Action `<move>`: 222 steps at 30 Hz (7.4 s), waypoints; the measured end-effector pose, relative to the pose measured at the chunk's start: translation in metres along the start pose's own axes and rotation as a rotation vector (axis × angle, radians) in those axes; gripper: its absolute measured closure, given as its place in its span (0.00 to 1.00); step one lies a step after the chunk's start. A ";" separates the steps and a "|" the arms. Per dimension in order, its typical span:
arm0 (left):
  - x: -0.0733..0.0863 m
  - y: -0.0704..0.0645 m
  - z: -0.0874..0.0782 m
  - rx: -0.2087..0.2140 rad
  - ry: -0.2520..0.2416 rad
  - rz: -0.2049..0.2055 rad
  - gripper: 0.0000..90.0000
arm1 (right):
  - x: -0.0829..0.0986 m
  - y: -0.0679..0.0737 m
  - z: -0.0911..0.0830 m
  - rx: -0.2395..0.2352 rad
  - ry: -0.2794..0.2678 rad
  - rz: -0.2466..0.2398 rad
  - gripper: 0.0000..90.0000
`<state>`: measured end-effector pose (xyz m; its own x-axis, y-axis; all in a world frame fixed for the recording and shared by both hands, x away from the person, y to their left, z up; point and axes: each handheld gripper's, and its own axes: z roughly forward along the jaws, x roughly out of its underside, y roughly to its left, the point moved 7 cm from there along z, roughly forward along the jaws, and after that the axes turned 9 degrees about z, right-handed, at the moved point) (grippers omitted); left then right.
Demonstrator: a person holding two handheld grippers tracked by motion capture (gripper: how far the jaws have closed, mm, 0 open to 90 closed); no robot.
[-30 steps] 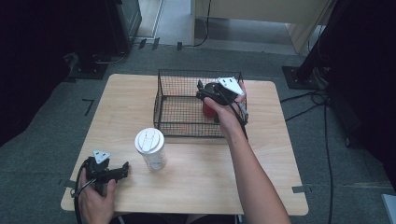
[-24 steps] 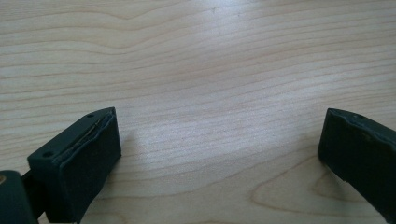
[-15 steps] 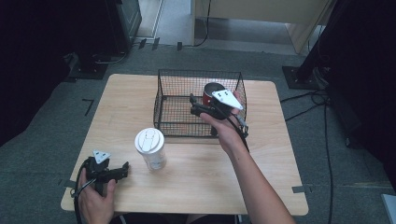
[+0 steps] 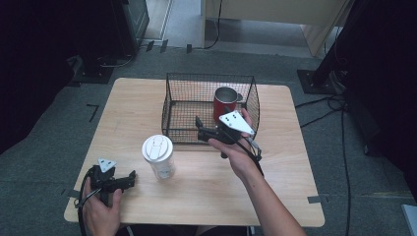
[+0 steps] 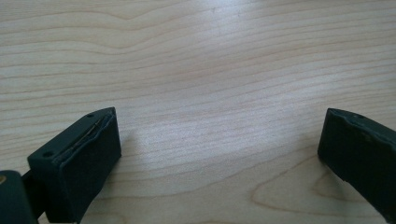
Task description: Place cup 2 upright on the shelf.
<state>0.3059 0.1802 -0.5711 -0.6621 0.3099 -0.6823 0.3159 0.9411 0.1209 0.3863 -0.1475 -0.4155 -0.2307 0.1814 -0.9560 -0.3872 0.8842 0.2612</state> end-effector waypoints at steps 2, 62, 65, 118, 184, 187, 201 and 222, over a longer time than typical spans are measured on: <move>0.000 0.000 0.000 0.000 0.000 0.000 0.00 | 0.004 0.003 -0.004 -0.004 -0.001 0.003 0.00; -0.002 -0.003 0.002 0.002 0.001 0.001 0.00 | 0.106 0.115 -0.021 -0.260 0.119 -0.038 0.00; -0.002 -0.003 0.002 0.002 0.001 0.001 0.00 | 0.108 0.118 -0.018 -0.261 0.122 -0.034 0.00; -0.002 -0.003 0.002 0.002 0.000 0.000 0.00 | 0.082 0.108 -0.012 -0.185 0.008 -0.033 0.18; -0.002 -0.003 0.001 0.003 0.002 -0.001 0.00 | -0.035 0.051 0.002 -0.042 -0.193 0.040 0.18; -0.002 -0.003 0.002 0.003 0.001 -0.001 0.00 | -0.040 0.049 0.007 -0.033 -0.198 0.051 0.18; -0.002 -0.003 0.002 0.002 0.001 -0.001 0.00 | -0.044 0.036 0.044 0.009 -0.202 0.036 0.18; -0.002 -0.003 0.002 0.003 0.001 0.000 0.00 | -0.029 0.020 0.104 0.083 -0.139 -0.003 0.18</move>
<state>0.3074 0.1765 -0.5711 -0.6629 0.3100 -0.6815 0.3176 0.9407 0.1191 0.4781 -0.0907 -0.3970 -0.1019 0.2313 -0.9675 -0.3111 0.9164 0.2519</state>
